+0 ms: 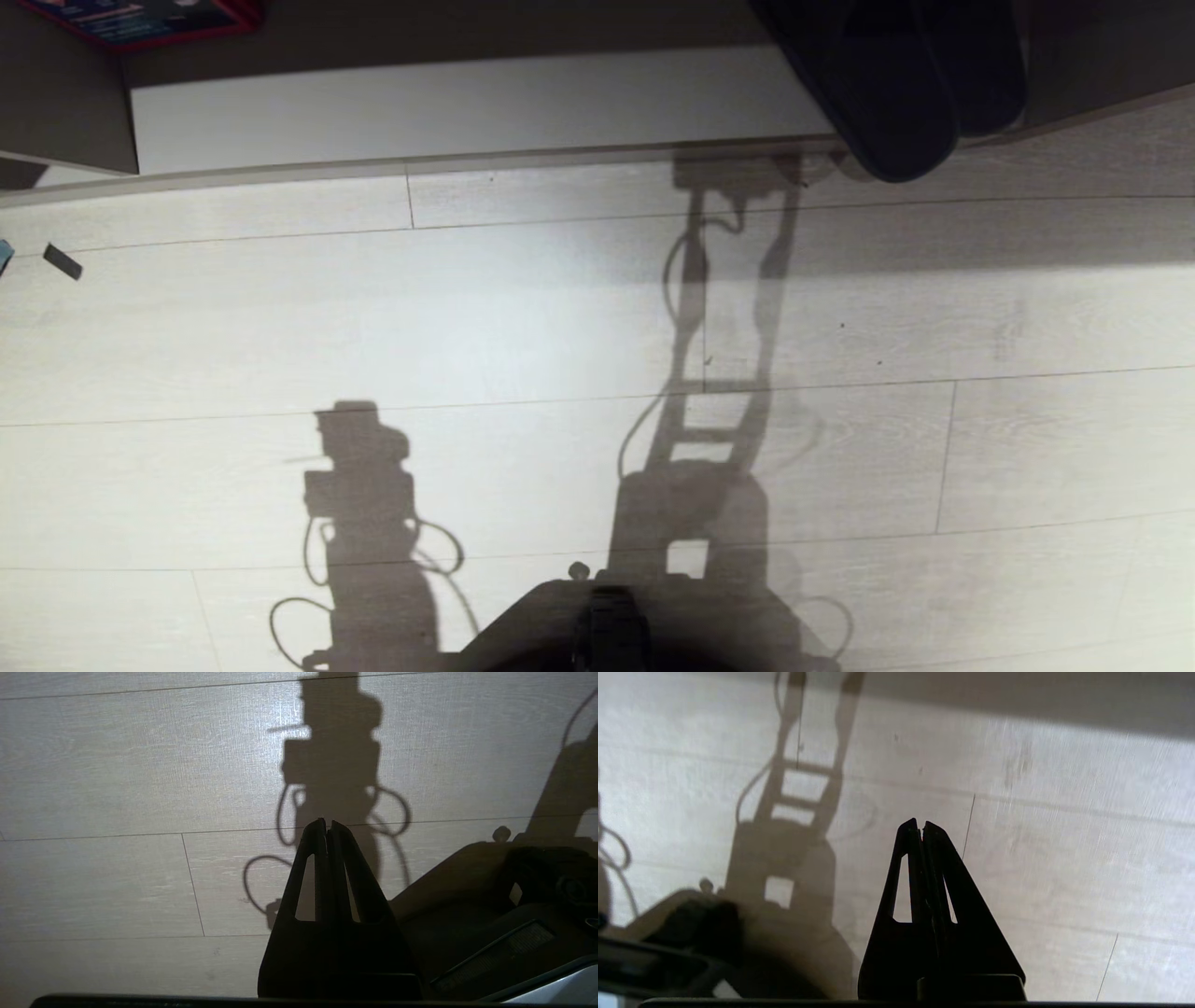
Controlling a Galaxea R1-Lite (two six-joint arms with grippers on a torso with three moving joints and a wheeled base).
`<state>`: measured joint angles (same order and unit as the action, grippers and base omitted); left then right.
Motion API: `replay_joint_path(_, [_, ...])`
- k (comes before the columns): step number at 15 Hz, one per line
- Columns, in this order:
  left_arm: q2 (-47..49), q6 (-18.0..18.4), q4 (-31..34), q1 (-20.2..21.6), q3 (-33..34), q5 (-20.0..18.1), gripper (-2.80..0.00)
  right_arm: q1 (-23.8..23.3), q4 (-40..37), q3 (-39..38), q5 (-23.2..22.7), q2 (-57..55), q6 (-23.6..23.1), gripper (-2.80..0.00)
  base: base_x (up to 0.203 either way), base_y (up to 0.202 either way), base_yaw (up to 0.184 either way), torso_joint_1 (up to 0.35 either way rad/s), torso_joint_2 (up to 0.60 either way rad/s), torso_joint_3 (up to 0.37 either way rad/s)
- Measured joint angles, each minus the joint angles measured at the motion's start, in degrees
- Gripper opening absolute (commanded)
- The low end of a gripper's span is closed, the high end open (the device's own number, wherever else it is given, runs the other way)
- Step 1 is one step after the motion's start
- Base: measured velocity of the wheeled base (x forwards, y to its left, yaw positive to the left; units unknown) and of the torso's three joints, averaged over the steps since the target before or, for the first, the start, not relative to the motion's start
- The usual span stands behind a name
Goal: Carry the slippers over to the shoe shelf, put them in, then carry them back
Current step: Pick up the slippers in the shoe cabinet
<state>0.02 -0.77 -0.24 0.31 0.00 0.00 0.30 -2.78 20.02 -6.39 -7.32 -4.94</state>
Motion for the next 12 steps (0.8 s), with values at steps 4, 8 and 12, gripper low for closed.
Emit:
replay_joint_path(4, [0.0, 0.0, 0.0, 0.0, 0.0, 0.0, -2.80, -0.1, 5.9, -14.7, 0.9, 5.8, -0.5, -2.80, 0.000, 0.000, 0.000, 0.000, 0.00, 0.000])
replay_joint_path(8, [0.0, 0.0, 0.0, 0.0, 0.0, 0.0, -2.80, -0.1, 5.2, -19.7, 5.6, 7.3, -0.4, -2.80, 0.000, 0.000, 0.000, 0.000, 0.00, 0.000])
replay_joint_path(12, [0.0, -0.1, 0.0, 0.0, 0.0, 0.0, -2.80, -0.1, 2.8, -19.9, 6.1, 7.6, -0.5, -2.80, 0.000, 0.000, 0.000, 0.000, 0.00, 0.000])
